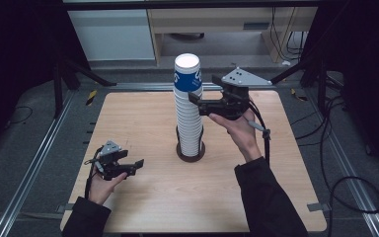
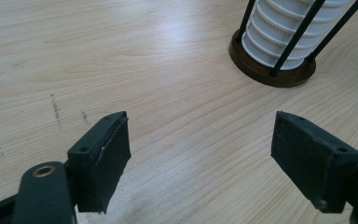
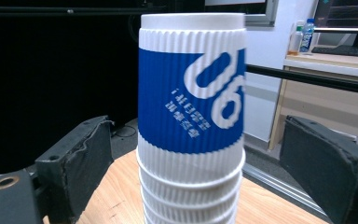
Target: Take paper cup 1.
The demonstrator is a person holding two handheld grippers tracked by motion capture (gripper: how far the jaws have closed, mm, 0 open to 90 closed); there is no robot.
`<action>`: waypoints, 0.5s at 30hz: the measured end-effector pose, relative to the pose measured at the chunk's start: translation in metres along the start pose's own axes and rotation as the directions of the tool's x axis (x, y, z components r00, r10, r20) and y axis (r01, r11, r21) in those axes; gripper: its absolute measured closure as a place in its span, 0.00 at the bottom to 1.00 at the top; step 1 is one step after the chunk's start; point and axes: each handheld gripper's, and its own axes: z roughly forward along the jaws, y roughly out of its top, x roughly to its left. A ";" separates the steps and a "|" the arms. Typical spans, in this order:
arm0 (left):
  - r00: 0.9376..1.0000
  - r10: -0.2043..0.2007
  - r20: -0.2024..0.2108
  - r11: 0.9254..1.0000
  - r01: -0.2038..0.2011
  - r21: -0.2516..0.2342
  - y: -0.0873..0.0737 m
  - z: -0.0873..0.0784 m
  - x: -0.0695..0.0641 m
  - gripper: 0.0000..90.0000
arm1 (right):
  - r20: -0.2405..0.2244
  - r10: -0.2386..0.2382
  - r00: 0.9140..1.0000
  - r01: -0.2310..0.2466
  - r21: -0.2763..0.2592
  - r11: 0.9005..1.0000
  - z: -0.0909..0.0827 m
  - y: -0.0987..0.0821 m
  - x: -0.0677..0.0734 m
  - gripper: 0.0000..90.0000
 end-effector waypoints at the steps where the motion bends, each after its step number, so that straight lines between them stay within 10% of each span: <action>1: 1.000 0.000 0.001 1.000 0.000 0.001 0.000 0.000 0.000 0.21 | -0.004 -0.002 1.000 0.002 0.002 1.000 0.003 0.000 0.000 0.10; 15: 1.000 0.001 0.005 1.000 -0.001 0.006 -0.001 0.002 -0.001 0.21 | 0.012 0.002 1.000 -0.002 0.011 1.000 0.040 0.001 0.002 0.13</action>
